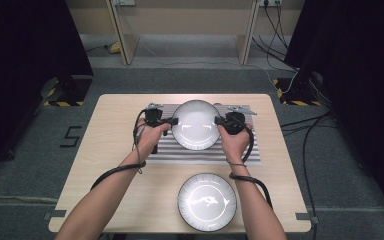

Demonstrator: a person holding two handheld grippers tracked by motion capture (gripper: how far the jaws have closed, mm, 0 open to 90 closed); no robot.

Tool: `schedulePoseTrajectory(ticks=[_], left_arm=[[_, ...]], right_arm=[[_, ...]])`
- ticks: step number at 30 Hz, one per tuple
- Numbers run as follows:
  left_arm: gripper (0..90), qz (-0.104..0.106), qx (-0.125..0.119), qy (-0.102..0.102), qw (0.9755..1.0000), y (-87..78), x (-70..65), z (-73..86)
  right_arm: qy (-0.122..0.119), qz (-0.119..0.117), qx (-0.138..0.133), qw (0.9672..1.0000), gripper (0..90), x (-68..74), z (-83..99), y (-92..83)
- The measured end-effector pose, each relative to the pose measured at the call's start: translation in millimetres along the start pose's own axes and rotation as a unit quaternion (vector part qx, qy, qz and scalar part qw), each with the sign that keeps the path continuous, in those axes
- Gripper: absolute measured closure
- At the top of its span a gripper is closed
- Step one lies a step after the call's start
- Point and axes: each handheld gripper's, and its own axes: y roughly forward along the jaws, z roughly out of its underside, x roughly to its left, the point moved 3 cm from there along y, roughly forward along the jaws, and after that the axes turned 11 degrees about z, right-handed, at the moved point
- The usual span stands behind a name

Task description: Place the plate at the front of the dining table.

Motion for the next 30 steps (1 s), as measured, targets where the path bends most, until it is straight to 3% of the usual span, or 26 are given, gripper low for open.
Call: schedulePoseTrajectory(ticks=[30], left_arm=[[80.3,-0.016,0.028,-0.021,0.9993,28.1,18.8,5.8]], right_arm=[[0.009,0.019,0.024,0.9995,79.7,-8.2,9.1,28.8]])
